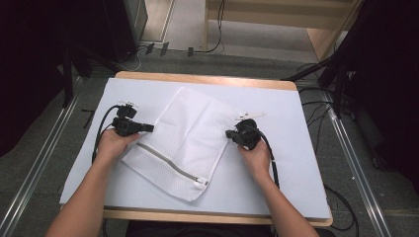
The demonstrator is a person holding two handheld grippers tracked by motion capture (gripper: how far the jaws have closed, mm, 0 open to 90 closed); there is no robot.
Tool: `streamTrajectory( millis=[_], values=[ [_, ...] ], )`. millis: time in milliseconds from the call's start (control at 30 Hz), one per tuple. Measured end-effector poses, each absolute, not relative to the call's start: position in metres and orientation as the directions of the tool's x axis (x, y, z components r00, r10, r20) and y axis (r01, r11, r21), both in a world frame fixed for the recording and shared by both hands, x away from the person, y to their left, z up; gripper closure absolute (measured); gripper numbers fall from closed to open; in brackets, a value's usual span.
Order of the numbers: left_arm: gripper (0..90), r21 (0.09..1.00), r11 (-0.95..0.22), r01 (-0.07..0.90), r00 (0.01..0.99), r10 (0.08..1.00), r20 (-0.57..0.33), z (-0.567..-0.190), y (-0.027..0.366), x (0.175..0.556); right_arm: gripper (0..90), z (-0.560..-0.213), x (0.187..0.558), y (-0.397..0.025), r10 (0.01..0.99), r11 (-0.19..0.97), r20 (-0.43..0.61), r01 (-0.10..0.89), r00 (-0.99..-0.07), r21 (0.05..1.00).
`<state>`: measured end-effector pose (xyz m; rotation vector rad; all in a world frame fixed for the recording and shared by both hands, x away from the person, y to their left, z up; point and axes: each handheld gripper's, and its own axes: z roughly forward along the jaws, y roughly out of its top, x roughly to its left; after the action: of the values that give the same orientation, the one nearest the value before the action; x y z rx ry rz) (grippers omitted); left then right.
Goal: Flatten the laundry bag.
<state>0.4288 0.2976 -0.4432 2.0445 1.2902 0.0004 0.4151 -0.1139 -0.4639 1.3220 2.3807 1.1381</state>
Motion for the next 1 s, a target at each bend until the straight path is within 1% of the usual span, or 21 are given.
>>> streamTrajectory(
  millis=[100,167,333,433,767,1000],
  values=[
    [89.1,0.569,-0.249,0.784,0.505,0.788,-0.352,-0.442,0.294,0.424,90.0,-0.463,0.421,-0.120,0.795,0.297,0.189,0.641,-0.577,0.707],
    [89.1,0.573,-0.238,0.784,0.503,0.785,-0.362,-0.442,0.292,0.421,90.0,-0.463,0.427,-0.124,0.797,0.297,0.204,0.663,-0.569,0.688],
    [89.1,0.572,-0.252,0.781,0.513,0.781,-0.356,-0.442,0.286,0.412,90.0,-0.462,0.438,-0.129,0.802,0.297,0.198,0.663,-0.564,0.687],
    [89.1,0.578,-0.252,0.776,0.516,0.780,-0.353,-0.441,0.283,0.406,90.0,-0.461,0.447,-0.134,0.806,0.285,0.213,0.676,-0.553,0.680],
    [89.0,0.587,-0.268,0.764,0.529,0.781,-0.333,-0.440,0.272,0.385,89.9,-0.460,0.465,-0.137,0.805,0.280,0.225,0.686,-0.549,0.671],
    [88.8,0.587,-0.282,0.759,0.540,0.776,-0.325,-0.439,0.267,0.376,89.9,-0.460,0.477,-0.137,0.795,0.288,0.228,0.681,-0.562,0.674]
  ],
)
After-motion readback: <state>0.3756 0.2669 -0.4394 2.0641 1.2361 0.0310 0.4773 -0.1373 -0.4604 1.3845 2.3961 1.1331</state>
